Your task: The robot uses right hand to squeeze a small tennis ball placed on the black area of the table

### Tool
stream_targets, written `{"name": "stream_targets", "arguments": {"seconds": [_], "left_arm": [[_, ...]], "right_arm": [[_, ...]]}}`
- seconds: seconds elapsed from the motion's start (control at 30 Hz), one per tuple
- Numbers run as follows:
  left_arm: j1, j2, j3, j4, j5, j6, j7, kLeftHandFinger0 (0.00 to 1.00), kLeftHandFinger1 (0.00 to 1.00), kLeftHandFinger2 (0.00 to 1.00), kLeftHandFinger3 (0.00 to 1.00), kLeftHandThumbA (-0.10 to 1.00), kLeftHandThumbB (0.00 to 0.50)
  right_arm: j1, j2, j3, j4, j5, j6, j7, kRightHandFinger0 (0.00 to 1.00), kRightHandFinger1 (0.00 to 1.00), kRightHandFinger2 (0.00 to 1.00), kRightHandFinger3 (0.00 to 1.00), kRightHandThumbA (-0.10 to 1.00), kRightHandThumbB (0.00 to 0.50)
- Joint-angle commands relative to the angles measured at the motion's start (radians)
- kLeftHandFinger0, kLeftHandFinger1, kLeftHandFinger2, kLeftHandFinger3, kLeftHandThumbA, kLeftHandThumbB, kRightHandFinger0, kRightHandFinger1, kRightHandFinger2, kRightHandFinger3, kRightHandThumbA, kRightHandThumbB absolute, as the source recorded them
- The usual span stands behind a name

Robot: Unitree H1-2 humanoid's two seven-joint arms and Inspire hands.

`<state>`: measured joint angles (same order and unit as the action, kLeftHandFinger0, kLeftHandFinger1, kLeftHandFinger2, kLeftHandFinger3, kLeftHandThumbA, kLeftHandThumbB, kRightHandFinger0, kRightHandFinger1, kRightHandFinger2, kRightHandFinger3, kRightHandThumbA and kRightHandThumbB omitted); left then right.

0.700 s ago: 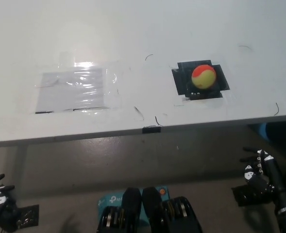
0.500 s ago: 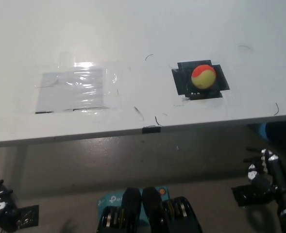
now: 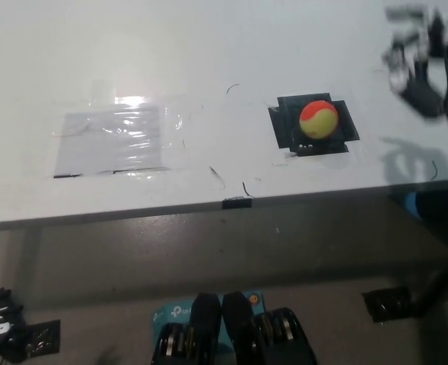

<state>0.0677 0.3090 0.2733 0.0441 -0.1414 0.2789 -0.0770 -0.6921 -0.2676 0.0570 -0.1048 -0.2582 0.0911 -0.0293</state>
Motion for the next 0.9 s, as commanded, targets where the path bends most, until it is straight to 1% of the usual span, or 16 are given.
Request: {"name": "stream_targets", "arguments": {"seconds": [0.0, 0.03, 0.07, 0.1, 0.13, 0.17, 0.2, 0.27, 0.3, 0.33, 0.47, 0.57, 0.67, 0.77, 0.8, 0.87], "left_arm": [[0.000, 0.024, -0.002, -0.035, -0.004, -0.006, -0.015, 0.38, 0.45, 0.62, 0.76, -0.10, 0.130], [-0.001, 0.024, -0.002, -0.032, -0.007, -0.006, -0.017, 0.38, 0.45, 0.62, 0.76, -0.10, 0.137], [-0.002, 0.024, 0.000, -0.028, -0.011, -0.006, -0.018, 0.39, 0.45, 0.62, 0.76, -0.10, 0.138], [0.001, 0.028, -0.006, -0.034, -0.001, -0.005, -0.018, 0.39, 0.46, 0.62, 0.77, -0.10, 0.132], [0.001, 0.027, -0.007, -0.037, 0.004, -0.004, -0.015, 0.38, 0.45, 0.60, 0.76, -0.10, 0.137], [0.002, 0.026, -0.007, -0.040, 0.004, -0.001, -0.015, 0.37, 0.44, 0.59, 0.75, -0.10, 0.131], [0.003, 0.024, -0.005, -0.043, 0.001, 0.001, -0.015, 0.37, 0.44, 0.59, 0.73, -0.10, 0.139], [0.004, 0.022, -0.006, -0.046, -0.003, 0.002, -0.019, 0.37, 0.43, 0.58, 0.72, -0.10, 0.131], [0.005, 0.023, -0.008, -0.047, 0.001, 0.002, -0.020, 0.37, 0.43, 0.58, 0.72, -0.10, 0.127], [0.007, 0.022, -0.009, -0.047, 0.000, -0.006, -0.023, 0.37, 0.42, 0.57, 0.72, -0.10, 0.121], [0.007, 0.023, -0.012, -0.047, 0.006, 0.001, -0.019, 0.38, 0.44, 0.59, 0.74, -0.10, 0.131], [0.006, 0.026, -0.011, -0.050, 0.001, 0.007, -0.023, 0.38, 0.44, 0.59, 0.75, -0.10, 0.138], [0.005, 0.028, -0.012, -0.050, 0.004, 0.014, -0.022, 0.38, 0.44, 0.61, 0.75, -0.10, 0.140], [0.003, 0.034, -0.012, -0.042, 0.002, 0.001, -0.029, 0.39, 0.46, 0.62, 0.76, -0.10, 0.127], [0.000, 0.031, -0.011, -0.041, 0.003, 0.006, -0.024, 0.35, 0.41, 0.58, 0.73, -0.09, 0.153], [0.000, 0.031, -0.014, -0.047, 0.009, 0.005, -0.022, 0.33, 0.40, 0.55, 0.71, -0.09, 0.152]], "right_arm": [[-0.112, -0.025, 0.041, 0.022, -0.084, 0.050, 0.048, 0.00, 0.02, 0.36, 0.69, 0.29, 0.393], [-0.122, -0.027, 0.048, 0.038, -0.084, 0.047, 0.053, 0.06, 0.13, 0.43, 0.72, 0.29, 0.395], [-0.132, -0.030, 0.057, 0.058, -0.085, 0.042, 0.059, 0.07, 0.15, 0.44, 0.73, 0.29, 0.395], [-0.156, -0.042, 0.084, 0.097, -0.096, 0.054, 0.090, 0.32, 0.41, 0.58, 0.83, 0.29, 0.388], [-0.183, -0.054, 0.112, 0.140, -0.107, 0.058, 0.118, 0.57, 0.64, 0.70, 0.88, 0.29, 0.385], [-0.197, -0.057, 0.124, 0.169, -0.104, 0.053, 0.131, 0.64, 0.73, 0.74, 0.89, 0.29, 0.390], [-0.210, -0.061, 0.139, 0.189, -0.108, 0.065, 0.146, 0.71, 0.81, 0.81, 0.95, 0.34, 0.398], [-0.229, -0.074, 0.173, 0.220, -0.122, 0.100, 0.185, 0.76, 0.87, 0.89, 1.00, 0.37, 0.406], [-0.236, -0.077, 0.190, 0.239, -0.132, 0.104, 0.194, 0.89, 1.00, 1.00, 1.00, 0.40, 0.407], [-0.256, -0.081, 0.228, 0.289, -0.158, 0.108, 0.220, 1.00, 1.00, 1.00, 1.00, 0.45, 0.414], [-0.289, -0.075, 0.256, 0.365, -0.141, 0.123, 0.257, 1.00, 1.00, 1.00, 1.00, 0.48, 0.435], [-0.302, -0.070, 0.277, 0.410, -0.154, 0.136, 0.271, 1.00, 1.00, 1.00, 1.00, 0.54, 0.444], [-0.303, -0.079, 0.300, 0.442, -0.184, 0.146, 0.278, 1.00, 1.00, 1.00, 1.00, 0.65, 0.465], [-0.306, -0.078, 0.302, 0.472, -0.191, 0.128, 0.265, 1.00, 1.00, 1.00, 1.00, 0.67, 0.469], [-0.301, -0.078, 0.296, 0.488, -0.195, 0.112, 0.244, 1.00, 1.00, 1.00, 1.00, 0.71, 0.485], [-0.299, -0.077, 0.294, 0.498, -0.199, 0.110, 0.239, 1.00, 1.00, 1.00, 1.00, 0.72, 0.492]]}}
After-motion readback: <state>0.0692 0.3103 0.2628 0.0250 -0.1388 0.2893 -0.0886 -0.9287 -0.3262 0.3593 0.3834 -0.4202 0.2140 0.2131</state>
